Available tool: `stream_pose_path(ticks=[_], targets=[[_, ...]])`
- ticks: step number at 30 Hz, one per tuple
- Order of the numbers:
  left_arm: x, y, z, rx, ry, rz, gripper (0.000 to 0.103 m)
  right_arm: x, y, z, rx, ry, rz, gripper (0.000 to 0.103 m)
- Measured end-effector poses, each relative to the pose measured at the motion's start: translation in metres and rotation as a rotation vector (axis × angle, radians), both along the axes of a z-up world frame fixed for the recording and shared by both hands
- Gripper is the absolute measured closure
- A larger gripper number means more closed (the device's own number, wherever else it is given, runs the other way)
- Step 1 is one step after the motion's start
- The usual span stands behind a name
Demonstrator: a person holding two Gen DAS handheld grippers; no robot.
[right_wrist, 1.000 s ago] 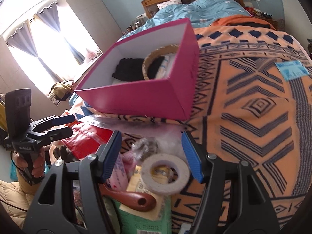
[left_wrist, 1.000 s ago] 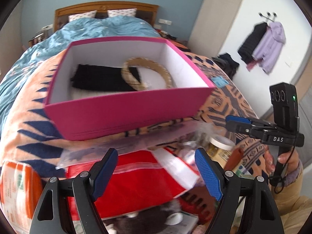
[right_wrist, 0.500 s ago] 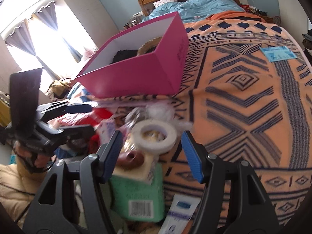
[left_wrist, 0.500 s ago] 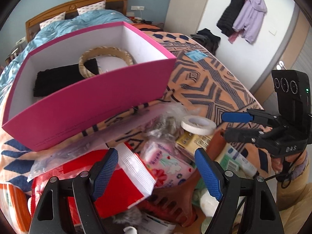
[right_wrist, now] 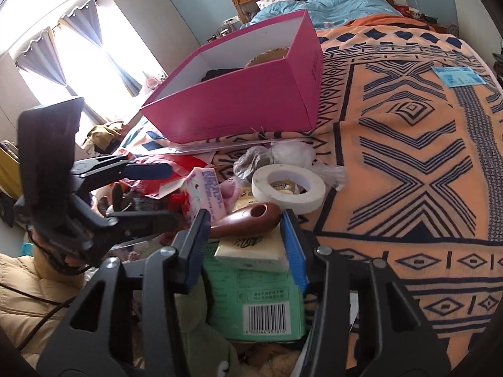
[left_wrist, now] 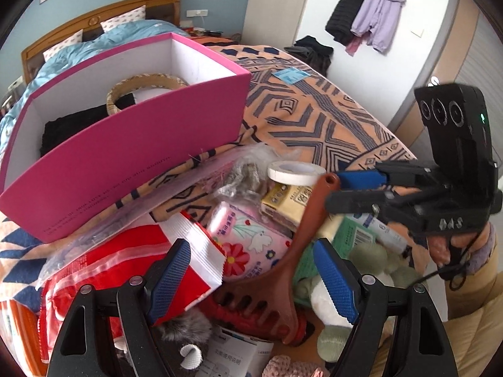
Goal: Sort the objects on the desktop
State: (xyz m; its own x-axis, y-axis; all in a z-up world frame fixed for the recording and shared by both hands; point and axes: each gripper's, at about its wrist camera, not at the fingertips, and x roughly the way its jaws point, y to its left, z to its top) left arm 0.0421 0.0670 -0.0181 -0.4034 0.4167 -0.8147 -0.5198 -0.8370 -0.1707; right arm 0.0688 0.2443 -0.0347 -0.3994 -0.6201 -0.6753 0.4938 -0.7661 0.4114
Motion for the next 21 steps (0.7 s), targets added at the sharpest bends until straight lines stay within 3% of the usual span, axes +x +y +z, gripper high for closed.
stream_pose_path(ticks=[8,12,15,20,21], targets=[[0.006,0.008,-0.001,0.001,0.008,-0.065,0.026,-0.006,-0.013,0.014,-0.005,0.057,0.009,0.062],[0.002,0.005,-0.001,0.016,-0.001,-0.06,0.038,-0.013,-0.029,0.025,-0.01,0.092,0.048,0.062],[0.001,0.002,-0.001,0.028,-0.002,-0.051,0.054,-0.017,-0.042,0.034,-0.01,0.12,0.082,0.062],[-0.001,-0.005,0.0,0.047,0.002,-0.023,0.065,-0.023,-0.062,0.039,0.001,0.142,0.127,0.065],[-0.002,-0.007,0.0,0.05,0.004,-0.014,0.073,-0.024,-0.066,0.039,-0.005,0.141,0.138,0.065]])
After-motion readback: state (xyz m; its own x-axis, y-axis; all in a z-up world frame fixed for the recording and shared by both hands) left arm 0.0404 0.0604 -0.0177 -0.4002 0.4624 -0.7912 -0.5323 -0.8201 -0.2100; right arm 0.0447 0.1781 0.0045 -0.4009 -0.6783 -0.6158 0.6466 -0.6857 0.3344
